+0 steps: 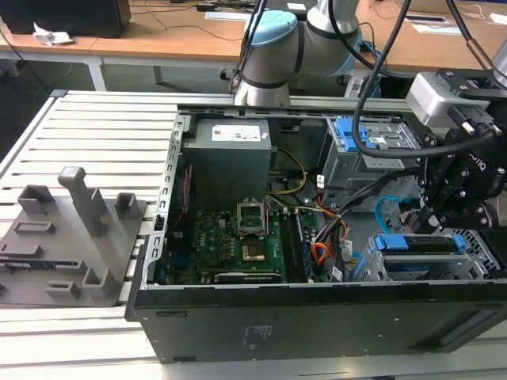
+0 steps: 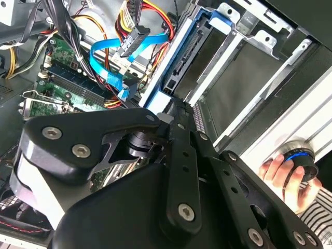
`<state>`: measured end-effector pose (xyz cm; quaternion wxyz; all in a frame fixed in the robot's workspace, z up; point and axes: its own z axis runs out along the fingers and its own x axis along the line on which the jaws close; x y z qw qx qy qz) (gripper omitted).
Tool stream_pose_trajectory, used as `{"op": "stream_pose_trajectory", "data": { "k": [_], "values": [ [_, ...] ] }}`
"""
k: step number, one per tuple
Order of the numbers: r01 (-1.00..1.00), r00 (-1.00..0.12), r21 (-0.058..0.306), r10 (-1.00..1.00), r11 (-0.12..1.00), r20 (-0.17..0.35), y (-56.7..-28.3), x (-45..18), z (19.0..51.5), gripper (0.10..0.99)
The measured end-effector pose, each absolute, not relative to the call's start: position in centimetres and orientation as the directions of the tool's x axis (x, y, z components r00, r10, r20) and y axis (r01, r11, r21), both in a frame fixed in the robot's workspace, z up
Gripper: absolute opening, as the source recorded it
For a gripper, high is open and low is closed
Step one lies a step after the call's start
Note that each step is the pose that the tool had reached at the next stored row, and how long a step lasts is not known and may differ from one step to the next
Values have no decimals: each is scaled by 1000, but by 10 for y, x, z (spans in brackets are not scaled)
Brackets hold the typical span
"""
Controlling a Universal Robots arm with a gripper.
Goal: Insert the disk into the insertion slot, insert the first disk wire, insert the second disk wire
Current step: 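Insert the disk into the insertion slot, then insert the first disk wire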
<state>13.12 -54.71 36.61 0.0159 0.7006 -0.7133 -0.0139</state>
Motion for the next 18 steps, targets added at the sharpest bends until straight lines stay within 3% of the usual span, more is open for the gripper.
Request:
{"op": "stream_pose_trajectory", "data": {
  "k": [9, 10, 13, 14, 18],
  "values": [
    [-999, -18, 42, -1000, 18, 3, -547, 131, 366, 114],
    [-999, -18, 42, -1000, 18, 3, -547, 131, 366, 235],
    [-999, -18, 42, -1000, 18, 3, -547, 131, 366, 294],
    [-999, -18, 42, -1000, 18, 3, -547, 131, 366, 361],
    [-999, -18, 43, -1000, 18, 4, -547, 154, 366, 361]
  ]
}}
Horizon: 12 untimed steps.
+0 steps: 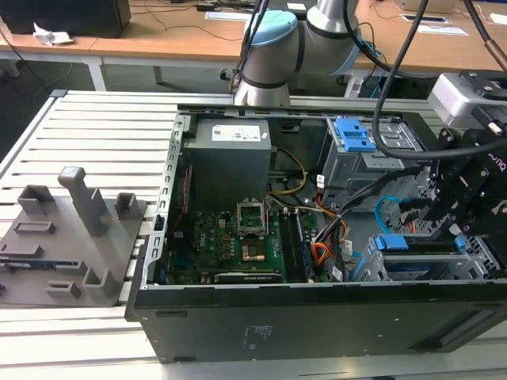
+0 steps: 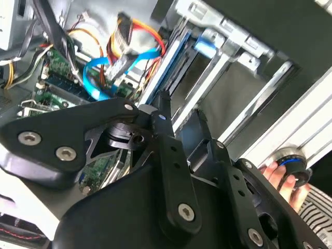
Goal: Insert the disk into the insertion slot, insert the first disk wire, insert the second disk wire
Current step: 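Insert the first disk wire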
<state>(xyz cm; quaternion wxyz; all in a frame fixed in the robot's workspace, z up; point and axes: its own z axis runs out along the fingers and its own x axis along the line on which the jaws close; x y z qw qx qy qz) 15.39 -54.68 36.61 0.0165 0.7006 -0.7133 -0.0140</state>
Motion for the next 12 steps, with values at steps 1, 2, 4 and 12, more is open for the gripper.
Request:
{"op": "stream_pose_trajectory", "data": {
  "k": [1, 2, 4, 12],
  "values": [
    [-999, -18, 43, -1000, 18, 4, -547, 159, 366, 361],
    [-999, -18, 43, -1000, 18, 5, -547, 162, 366, 361],
    [-999, -18, 43, -1000, 18, 5, -547, 169, 366, 361],
    [-999, -18, 43, -1000, 18, 7, -546, 169, 384, 361]
  ]
}}
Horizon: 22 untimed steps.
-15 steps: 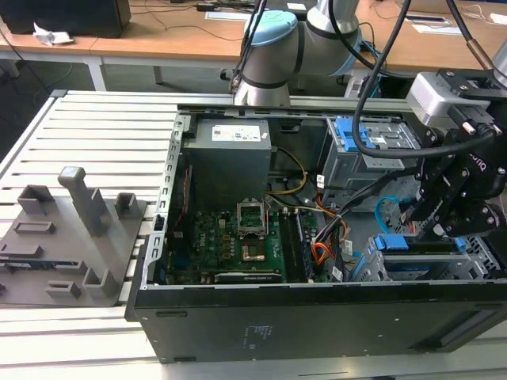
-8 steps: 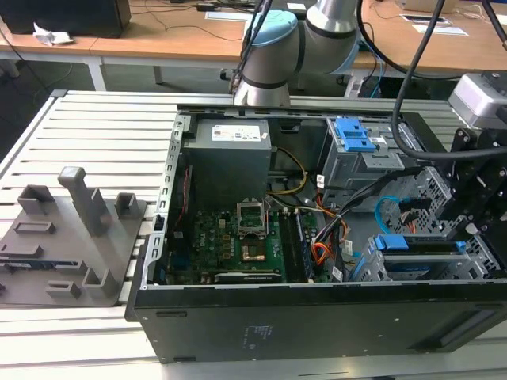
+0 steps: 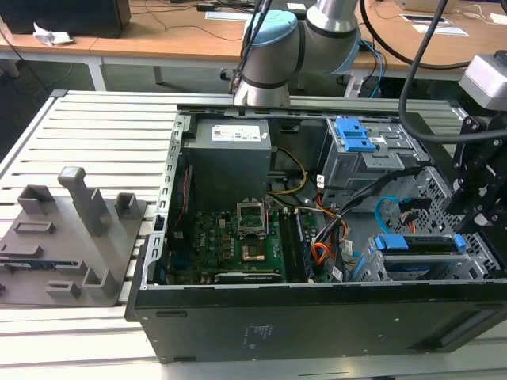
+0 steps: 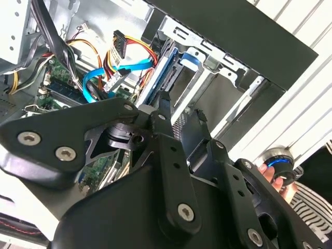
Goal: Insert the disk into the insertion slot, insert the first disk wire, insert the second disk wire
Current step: 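Insert the first disk wire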
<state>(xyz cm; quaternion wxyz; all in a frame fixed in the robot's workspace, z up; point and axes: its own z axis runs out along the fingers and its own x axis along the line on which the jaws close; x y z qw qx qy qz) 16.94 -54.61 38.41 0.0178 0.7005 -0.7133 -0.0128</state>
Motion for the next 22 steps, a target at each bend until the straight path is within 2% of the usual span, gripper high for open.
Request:
{"op": "stream_pose_trajectory", "data": {
  "k": [5, 13, 19, 22],
  "values": [
    [-999, -18, 43, -1000, 18, 9, -544, 169, 384, 361],
    [-999, -18, 43, -1000, 18, 9, -517, 165, 383, 361],
    [-999, -23, 43, -1000, 23, 12, -496, 160, 362, 361],
    [-999, -23, 43, -999, 24, 24, -494, 158, 355, 361]
  ]
}}
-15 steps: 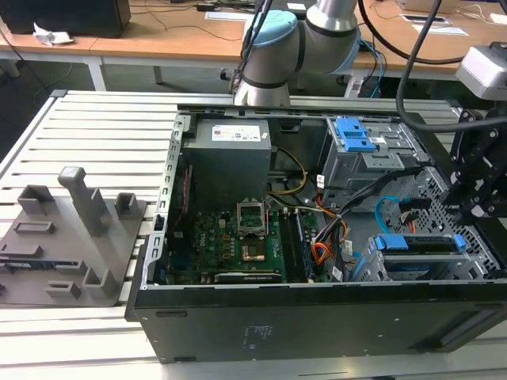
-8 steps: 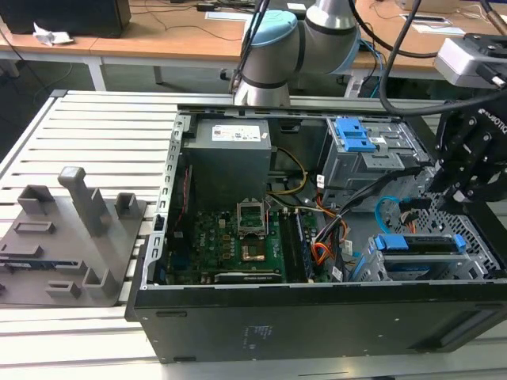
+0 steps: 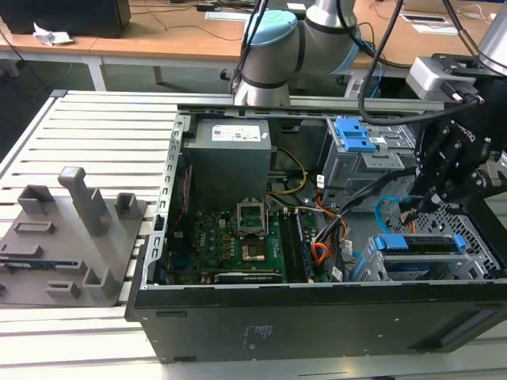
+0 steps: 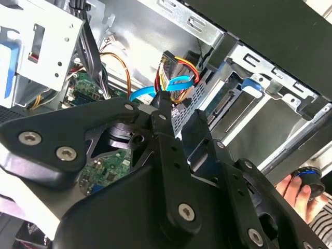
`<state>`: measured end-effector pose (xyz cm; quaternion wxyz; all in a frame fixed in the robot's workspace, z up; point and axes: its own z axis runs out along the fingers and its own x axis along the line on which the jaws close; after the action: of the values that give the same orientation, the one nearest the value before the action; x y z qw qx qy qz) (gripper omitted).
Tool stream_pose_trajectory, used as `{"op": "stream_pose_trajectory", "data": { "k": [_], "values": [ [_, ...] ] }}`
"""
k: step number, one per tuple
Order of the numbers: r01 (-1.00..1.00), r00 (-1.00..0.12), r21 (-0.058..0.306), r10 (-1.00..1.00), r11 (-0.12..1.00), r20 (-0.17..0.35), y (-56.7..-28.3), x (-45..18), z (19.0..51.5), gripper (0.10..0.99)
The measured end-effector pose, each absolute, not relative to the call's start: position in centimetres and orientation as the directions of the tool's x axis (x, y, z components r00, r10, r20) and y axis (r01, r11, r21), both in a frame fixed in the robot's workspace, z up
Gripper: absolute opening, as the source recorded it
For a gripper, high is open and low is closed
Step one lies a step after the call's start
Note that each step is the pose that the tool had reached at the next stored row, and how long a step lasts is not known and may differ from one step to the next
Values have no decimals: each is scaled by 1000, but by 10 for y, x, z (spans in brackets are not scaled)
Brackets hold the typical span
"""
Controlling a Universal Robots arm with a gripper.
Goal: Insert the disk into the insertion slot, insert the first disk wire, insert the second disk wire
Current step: 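Insert the first disk wire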
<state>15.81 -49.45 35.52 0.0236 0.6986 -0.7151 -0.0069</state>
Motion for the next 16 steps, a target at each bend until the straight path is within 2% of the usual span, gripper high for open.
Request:
{"op": "stream_pose_trajectory", "data": {
  "k": [5, 7, 8, 16],
  "values": [
    [-999, -23, 43, -999, 24, 25, -495, 158, 353, 345],
    [-999, -23, 43, -999, 24, 25, -495, 158, 352, 220],
    [-999, -23, 43, -999, 24, 25, -495, 158, 352, 184],
    [-999, -23, 43, -999, 24, 25, -498, 158, 351, 184]
  ]
}}
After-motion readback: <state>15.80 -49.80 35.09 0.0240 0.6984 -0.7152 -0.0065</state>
